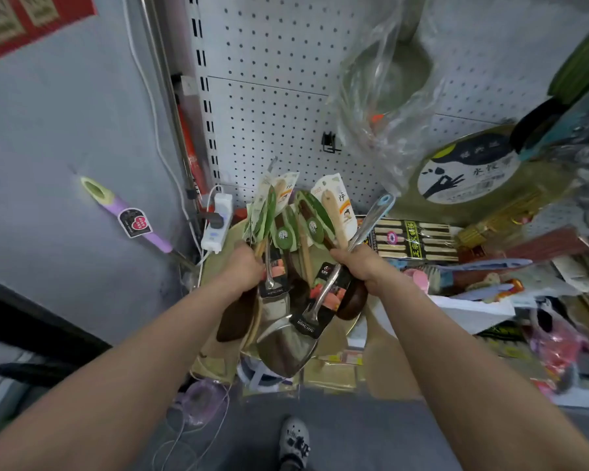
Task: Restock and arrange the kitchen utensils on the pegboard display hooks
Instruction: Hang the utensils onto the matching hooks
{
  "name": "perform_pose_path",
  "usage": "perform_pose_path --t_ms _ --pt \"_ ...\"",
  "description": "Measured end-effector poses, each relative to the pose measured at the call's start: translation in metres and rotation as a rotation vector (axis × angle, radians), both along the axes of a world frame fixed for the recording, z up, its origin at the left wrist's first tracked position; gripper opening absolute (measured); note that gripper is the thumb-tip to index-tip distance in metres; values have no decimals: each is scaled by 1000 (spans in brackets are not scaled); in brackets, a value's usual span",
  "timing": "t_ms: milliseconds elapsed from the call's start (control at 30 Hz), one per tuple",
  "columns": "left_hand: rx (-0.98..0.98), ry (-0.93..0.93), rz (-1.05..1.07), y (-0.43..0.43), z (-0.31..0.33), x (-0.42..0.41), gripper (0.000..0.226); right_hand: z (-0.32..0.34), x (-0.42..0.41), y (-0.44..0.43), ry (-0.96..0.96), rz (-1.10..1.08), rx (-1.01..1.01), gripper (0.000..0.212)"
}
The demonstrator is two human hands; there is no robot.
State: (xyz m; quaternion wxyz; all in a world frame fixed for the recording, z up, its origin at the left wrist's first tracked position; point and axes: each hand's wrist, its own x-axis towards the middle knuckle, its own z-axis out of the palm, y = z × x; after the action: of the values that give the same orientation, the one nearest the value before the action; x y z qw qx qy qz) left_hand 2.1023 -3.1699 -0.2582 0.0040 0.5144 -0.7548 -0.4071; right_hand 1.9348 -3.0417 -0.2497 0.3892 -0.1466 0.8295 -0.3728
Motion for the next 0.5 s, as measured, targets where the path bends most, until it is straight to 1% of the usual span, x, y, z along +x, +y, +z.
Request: perform_pose_path --t_ms 167,300,333,400,433,500 --pt "-7 56 -103 19 17 30 31 22 36 40 20 -112 -55 30" --pt "-52 114 -207 41 34 41 27 44 62 77 59 -213 -94 23" --pt "-65 118 -241 49 37 41 28 49 68 92 83 -254 -102 24" --pt "-70 121 -271 61 40 39 33 55 71 111 102 -313 -104 36" --pt "-59 133 -292 70 43 37 36 61 75 122 112 -343 -108 39" --pt "-45 173 -345 88 48 33 36 71 83 145 113 -397 -125 37"
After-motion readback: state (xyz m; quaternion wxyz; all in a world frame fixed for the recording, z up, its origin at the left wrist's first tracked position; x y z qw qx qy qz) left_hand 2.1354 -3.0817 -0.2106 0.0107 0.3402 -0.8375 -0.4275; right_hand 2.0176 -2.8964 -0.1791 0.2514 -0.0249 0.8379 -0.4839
